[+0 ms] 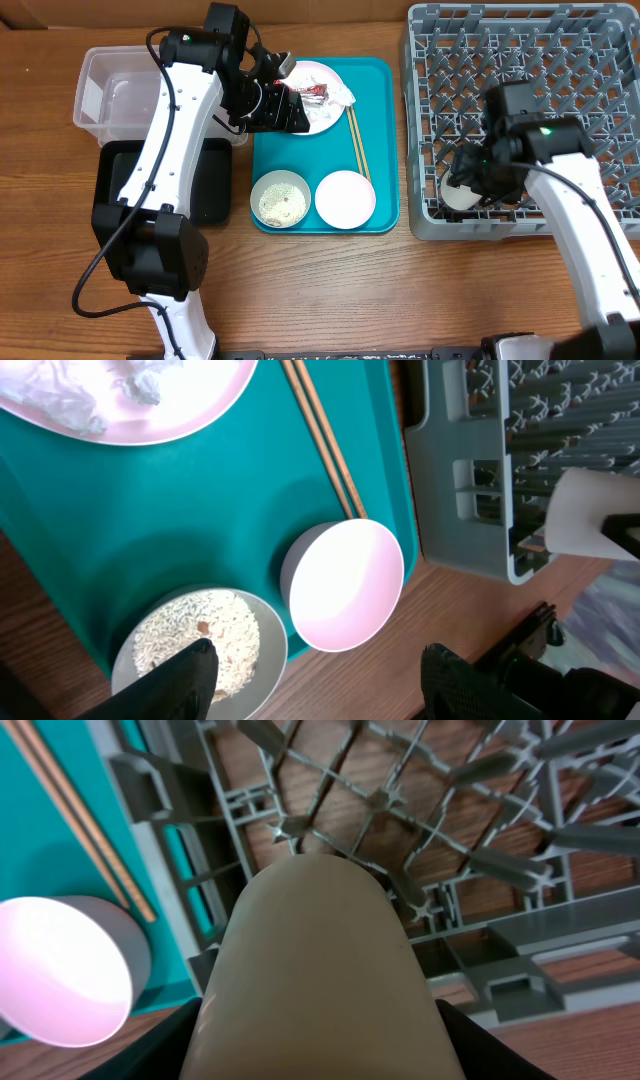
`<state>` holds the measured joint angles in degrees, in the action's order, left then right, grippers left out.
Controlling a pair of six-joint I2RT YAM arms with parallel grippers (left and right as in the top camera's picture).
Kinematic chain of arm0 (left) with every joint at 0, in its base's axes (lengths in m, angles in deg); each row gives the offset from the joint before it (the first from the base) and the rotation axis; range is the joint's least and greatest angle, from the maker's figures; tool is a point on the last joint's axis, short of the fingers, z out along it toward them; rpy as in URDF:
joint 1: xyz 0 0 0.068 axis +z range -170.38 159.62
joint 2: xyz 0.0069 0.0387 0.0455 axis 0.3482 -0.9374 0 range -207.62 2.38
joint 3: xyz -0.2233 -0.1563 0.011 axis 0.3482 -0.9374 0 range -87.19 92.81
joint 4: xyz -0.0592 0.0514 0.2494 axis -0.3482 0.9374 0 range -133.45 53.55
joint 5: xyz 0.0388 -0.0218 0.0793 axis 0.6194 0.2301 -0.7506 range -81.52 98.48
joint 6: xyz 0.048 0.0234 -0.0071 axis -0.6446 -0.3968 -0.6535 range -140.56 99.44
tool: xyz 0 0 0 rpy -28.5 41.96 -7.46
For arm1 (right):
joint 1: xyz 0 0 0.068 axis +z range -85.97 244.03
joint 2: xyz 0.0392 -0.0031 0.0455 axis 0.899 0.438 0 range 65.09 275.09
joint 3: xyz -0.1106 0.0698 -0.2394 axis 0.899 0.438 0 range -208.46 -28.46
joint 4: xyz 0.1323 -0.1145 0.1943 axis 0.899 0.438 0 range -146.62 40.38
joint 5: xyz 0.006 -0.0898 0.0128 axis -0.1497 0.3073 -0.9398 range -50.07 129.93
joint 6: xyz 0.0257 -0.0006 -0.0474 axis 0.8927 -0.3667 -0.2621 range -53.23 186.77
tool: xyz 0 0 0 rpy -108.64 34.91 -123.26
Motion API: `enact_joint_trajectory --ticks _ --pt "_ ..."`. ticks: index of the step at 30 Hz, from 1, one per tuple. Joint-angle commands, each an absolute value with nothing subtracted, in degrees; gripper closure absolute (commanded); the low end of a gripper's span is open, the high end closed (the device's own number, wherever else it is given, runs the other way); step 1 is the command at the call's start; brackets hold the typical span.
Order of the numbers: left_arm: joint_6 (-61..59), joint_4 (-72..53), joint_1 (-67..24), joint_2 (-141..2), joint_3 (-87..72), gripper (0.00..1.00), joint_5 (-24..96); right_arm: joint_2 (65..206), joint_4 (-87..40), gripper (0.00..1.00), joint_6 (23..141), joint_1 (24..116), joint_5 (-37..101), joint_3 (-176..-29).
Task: Sort waste into correct bins and load items into the dishwasher
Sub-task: 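Place the cup upside down in the rack's front right with right gripper, then grasp the red wrapper and tissue on the white plate with left gripper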
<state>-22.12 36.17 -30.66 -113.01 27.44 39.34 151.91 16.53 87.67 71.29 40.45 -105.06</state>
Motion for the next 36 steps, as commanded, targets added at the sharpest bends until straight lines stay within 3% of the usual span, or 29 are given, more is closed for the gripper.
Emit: enact_joint_trajectory --ticks 1,6,10,15,24,28,29,34,36 --pt "-21.6 35.9 -30.5 -112.3 27.4 0.32 37.9 154.2 16.3 0.46 88.2 71.5 40.8 -105.7" --pt "-21.6 35.4 -30.5 -112.3 27.4 0.32 37.9 155.8 16.1 0.45 87.7 71.7 39.8 -105.7" --pt "-21.6 35.0 -30.5 -112.3 27.4 0.32 37.9 155.8 16.1 0.38 87.7 72.4 39.8 -105.7" --pt "-21.6 34.5 -30.5 -112.3 27.4 0.32 37.9 155.8 16.1 0.21 87.7 72.8 39.6 -105.7" --pt "-21.6 33.7 -30.6 -112.3 27.4 0.33 36.7 155.8 15.5 0.17 87.5 72.8 38.5 -105.7" --pt "-20.3 31.0 -31.2 -112.2 28.3 0.38 36.0 155.8 16.2 0.04 87.1 72.6 36.9 -108.7" --pt "-19.8 30.6 -31.6 -112.2 29.0 0.37 35.4 155.8 16.9 0.00 86.4 72.5 36.1 -110.3" --pt "-18.0 27.9 -35.2 -112.2 33.5 0.25 22.2 155.8 22.4 0.00 84.5 71.2 35.5 -120.9" --pt "-20.3 25.7 -37.0 -112.2 34.1 0.13 17.3 155.7 24.1 0.00 83.3 71.0 35.5 -124.1"
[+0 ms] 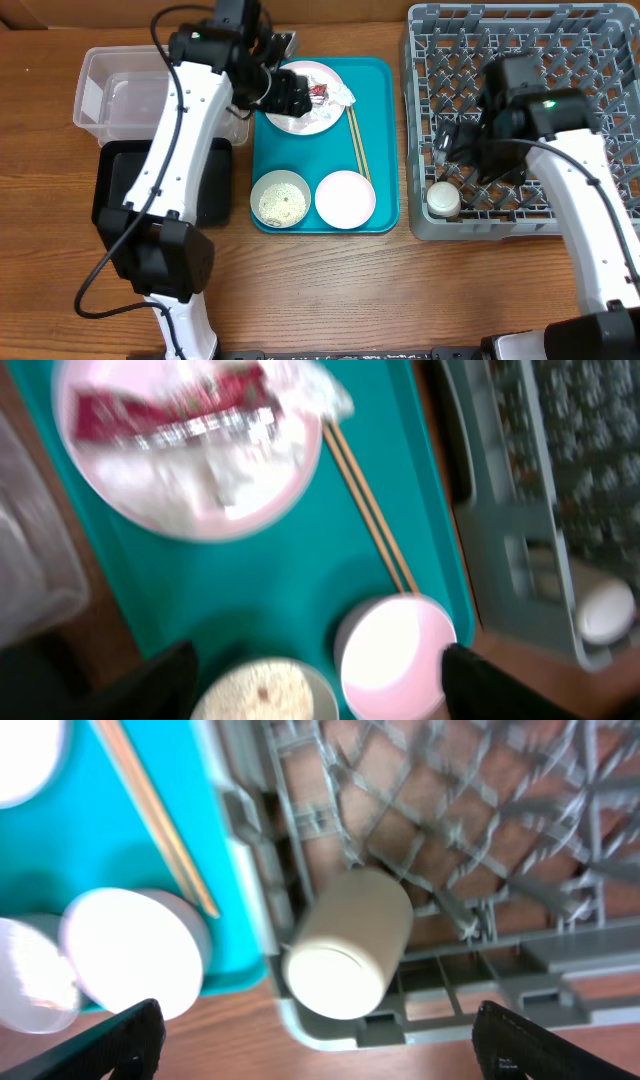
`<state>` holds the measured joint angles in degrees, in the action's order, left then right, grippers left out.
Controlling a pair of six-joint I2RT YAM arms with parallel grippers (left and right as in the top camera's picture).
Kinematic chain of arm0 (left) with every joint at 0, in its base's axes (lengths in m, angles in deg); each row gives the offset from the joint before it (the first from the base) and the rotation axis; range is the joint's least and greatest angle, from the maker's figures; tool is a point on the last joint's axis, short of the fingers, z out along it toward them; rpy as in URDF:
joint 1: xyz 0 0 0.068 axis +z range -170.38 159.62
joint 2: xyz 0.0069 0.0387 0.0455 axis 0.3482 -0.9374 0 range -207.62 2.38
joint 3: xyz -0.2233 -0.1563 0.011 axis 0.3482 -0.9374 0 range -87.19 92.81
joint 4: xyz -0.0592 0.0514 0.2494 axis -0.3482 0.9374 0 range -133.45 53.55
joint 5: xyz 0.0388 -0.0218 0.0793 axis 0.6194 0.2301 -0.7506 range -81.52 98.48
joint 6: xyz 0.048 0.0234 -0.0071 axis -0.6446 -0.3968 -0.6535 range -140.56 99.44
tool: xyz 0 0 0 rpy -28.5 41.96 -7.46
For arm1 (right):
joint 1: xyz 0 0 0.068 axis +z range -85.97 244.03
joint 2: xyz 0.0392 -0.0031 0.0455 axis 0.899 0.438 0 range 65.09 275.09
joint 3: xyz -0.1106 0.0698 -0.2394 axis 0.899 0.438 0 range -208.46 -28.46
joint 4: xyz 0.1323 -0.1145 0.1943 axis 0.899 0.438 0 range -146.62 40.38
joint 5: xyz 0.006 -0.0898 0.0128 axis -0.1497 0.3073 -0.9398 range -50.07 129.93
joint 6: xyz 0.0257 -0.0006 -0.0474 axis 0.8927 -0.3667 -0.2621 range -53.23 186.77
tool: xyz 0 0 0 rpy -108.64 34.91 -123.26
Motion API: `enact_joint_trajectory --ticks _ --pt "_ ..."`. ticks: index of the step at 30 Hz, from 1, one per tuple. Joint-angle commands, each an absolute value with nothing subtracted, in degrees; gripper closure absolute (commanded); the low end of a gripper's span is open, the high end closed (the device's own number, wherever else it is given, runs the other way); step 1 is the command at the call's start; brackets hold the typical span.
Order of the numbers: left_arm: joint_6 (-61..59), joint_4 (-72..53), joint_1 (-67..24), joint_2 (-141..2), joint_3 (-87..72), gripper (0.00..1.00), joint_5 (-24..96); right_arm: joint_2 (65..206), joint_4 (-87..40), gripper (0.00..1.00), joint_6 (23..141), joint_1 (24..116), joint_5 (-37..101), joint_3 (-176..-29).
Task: Sort waste into correct bins and load items into the dishwasher
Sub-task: 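Grasp the red wrapper and tissue on the white plate with left gripper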
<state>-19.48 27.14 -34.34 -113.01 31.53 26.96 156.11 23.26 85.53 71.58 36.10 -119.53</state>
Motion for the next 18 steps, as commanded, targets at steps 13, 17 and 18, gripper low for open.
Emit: enact_joint_trajectory --ticks 13,17,18 --pt "-36.6 13.3 -38.0 -122.8 34.1 0.00 9.4 155.8 28.2 0.00 81.7 71.0 35.8 -125.9" --pt "-38.4 11.1 -38.0 -127.4 34.1 0.00 9.5 155.8 28.8 0.00 81.6 71.0 35.8 -125.9" --pt "-38.4 10.3 -38.0 -128.6 34.1 0.00 9.6 155.8 29.0 0.00 81.5 71.0 35.8 -125.9"
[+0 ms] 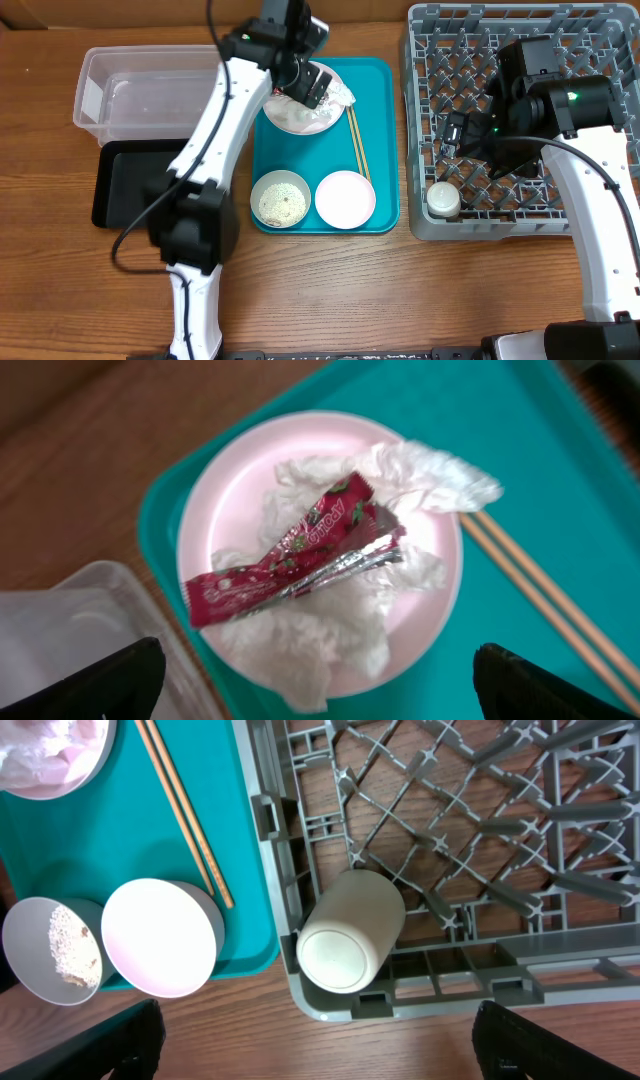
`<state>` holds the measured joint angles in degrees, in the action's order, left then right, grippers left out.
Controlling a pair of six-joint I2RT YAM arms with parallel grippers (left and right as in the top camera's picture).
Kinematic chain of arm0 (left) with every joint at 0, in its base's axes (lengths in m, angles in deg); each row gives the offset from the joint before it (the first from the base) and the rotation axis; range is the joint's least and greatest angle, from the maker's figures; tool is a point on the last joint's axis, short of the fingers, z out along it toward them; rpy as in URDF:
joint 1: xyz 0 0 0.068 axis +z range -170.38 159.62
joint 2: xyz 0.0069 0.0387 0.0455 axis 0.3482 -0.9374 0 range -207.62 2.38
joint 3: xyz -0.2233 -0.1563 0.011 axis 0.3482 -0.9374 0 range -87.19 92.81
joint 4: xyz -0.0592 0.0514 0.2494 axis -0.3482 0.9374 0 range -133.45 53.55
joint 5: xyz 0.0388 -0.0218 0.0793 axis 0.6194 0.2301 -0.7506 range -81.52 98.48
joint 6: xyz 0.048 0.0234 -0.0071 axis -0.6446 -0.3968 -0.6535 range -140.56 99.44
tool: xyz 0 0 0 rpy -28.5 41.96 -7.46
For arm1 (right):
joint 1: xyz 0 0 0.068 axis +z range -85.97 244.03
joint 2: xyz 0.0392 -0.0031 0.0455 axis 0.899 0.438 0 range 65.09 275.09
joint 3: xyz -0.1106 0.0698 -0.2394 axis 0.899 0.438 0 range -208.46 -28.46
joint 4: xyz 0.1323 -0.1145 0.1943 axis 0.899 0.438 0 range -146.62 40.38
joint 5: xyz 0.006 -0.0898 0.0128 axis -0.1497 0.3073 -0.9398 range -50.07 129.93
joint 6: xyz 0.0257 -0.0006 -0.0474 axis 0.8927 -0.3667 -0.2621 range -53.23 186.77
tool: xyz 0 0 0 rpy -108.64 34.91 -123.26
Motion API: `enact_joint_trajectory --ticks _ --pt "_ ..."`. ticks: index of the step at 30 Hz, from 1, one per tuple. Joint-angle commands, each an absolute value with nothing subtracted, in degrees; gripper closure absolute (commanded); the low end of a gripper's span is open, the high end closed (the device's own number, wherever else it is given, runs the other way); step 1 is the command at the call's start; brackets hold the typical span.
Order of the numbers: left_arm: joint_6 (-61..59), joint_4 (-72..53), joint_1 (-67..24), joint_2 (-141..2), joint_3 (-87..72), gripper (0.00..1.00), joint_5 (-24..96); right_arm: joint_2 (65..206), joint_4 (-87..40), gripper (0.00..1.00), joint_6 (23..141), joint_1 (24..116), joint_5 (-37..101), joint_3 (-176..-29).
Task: Sort waste into correct bins and load items into the dishwasher
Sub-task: 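Grasp the red wrapper and tissue on the white plate with left gripper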
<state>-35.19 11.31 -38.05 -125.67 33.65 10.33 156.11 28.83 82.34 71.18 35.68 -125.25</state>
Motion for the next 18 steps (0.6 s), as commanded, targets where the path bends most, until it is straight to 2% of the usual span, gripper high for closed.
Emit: enact_joint_trajectory --ticks 1,18 --pt "-38.4 9.6 -38.0 -129.4 34.1 0.00 9.5 155.8 29.1 0.00 81.5 71.0 35.8 -125.9" --pt "-36.6 6.9 -38.0 -139.5 34.1 0.00 12.1 155.8 29.2 0.00 81.5 71.0 36.0 -125.9"
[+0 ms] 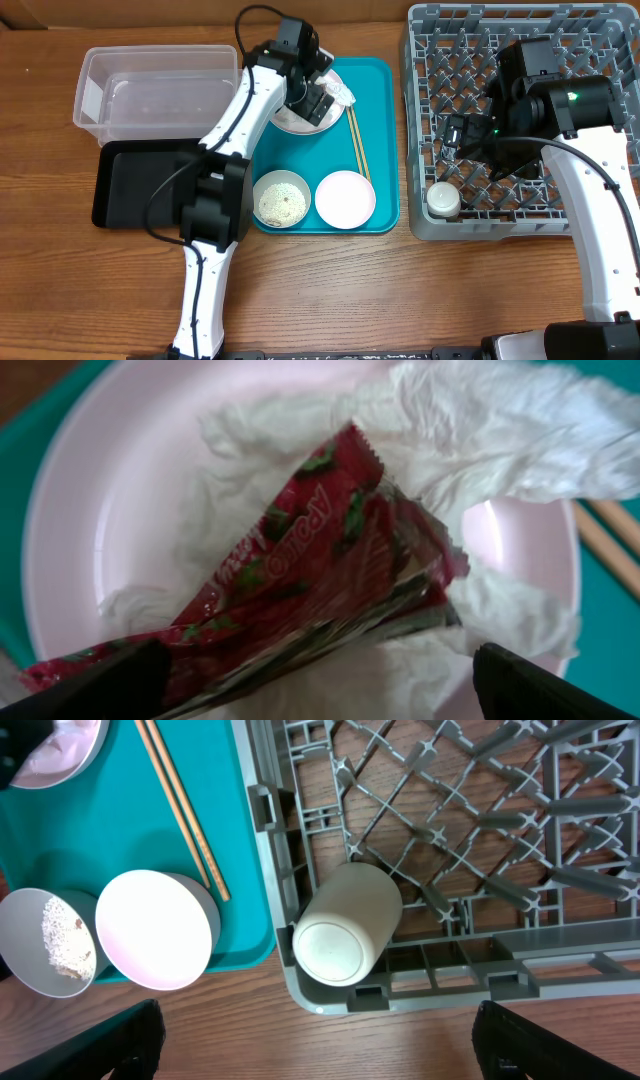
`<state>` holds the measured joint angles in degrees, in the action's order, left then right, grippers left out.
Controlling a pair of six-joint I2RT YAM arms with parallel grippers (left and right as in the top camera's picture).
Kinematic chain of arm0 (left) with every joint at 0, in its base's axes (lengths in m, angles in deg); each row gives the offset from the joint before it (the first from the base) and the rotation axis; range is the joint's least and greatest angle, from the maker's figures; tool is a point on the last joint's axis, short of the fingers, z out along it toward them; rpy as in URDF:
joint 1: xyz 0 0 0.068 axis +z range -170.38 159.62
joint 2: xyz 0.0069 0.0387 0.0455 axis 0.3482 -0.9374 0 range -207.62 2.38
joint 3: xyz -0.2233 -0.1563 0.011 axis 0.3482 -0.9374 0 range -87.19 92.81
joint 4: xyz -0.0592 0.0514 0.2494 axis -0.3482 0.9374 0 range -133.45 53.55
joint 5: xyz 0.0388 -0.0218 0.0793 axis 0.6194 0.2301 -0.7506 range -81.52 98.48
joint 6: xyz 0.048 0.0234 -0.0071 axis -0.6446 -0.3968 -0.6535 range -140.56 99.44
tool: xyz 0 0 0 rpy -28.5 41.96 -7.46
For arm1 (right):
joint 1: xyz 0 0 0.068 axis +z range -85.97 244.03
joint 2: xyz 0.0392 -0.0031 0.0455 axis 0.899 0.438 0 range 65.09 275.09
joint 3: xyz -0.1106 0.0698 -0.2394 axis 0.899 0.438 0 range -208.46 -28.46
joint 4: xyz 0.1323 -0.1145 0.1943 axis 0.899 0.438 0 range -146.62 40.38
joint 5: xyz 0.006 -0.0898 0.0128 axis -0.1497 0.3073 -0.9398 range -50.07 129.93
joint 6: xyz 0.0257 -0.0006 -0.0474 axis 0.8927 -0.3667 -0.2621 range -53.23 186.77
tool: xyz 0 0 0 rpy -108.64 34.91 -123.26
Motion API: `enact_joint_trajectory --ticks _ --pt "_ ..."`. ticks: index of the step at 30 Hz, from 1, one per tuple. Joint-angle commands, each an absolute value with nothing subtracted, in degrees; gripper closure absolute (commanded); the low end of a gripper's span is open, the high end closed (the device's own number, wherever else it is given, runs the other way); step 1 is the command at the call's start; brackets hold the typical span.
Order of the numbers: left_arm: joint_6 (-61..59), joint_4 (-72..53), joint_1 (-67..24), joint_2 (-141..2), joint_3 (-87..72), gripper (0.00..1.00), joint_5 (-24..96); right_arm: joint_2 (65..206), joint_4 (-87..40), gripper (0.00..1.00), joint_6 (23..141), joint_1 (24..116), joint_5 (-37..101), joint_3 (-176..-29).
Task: Sort waste into correct bins and load items into the dishwasher
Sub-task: 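Grasp the red wrapper and tissue on the white plate with left gripper, then carry the wrapper and tissue to the clear bin and release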
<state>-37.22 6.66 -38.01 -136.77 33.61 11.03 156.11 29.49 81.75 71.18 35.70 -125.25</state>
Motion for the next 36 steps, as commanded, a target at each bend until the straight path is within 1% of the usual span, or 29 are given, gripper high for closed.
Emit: enact_joint_trajectory --ticks 1,3,5,7,8,9,11,12,14,15,20,25,31,36 --pt "-36.3 7.1 -38.0 -139.7 34.1 0.01 12.2 155.8 29.2 0.00 81.5 71.0 36.0 -125.9" --pt "-35.7 7.2 -38.0 -139.8 34.1 0.04 12.1 155.8 29.2 0.00 81.5 71.0 36.0 -125.9" --pt "-35.7 6.9 -38.0 -139.8 34.1 0.12 12.1 155.8 29.2 0.00 81.5 71.0 36.0 -125.9" --pt "-35.7 6.6 -38.0 -139.8 34.1 0.25 12.1 155.8 29.2 0.00 81.5 71.0 36.0 -125.9" --pt "-35.7 6.5 -38.0 -139.8 34.1 0.32 12.1 155.8 29.1 0.00 81.5 71.0 36.0 -125.9" --pt "-35.7 6.5 -38.0 -139.8 34.1 0.45 12.1 155.8 29.0 0.00 81.5 71.0 36.0 -125.9" --pt "-35.7 6.6 -38.0 -139.8 34.1 0.65 12.1 155.8 29.0 0.00 81.5 71.0 36.0 -125.9" --pt "-35.7 6.5 -38.0 -139.8 34.1 0.77 12.1 155.8 28.9 0.00 81.5 71.0 36.0 -125.9" --pt "-35.3 6.5 -38.0 -139.8 34.4 0.95 12.0 155.8 28.8 0.00 81.5 71.0 36.0 -125.9" --pt "-34.6 6.7 -38.0 -139.8 34.7 0.96 11.9 155.8 28.8 0.00 81.5 71.0 36.0 -125.9" --pt "-28.8 10.0 -37.9 -138.9 40.4 0.96 11.9 155.8 28.8 0.00 81.5 71.0 36.0 -125.9" --pt "-24.2 17.7 -37.5 -137.2 51.4 0.96 11.9 155.8 28.3 0.00 81.5 71.0 36.0 -125.9" --pt "-23.5 28.1 -36.4 -136.4 61.6 0.96 11.7 155.8 27.4 0.00 81.4 71.0 36.0 -125.9" --pt "-21.7 35.6 -34.2 -136.4 65.4 0.96 11.2 155.8 27.1 0.00 80.7 71.0 35.9 -125.9"
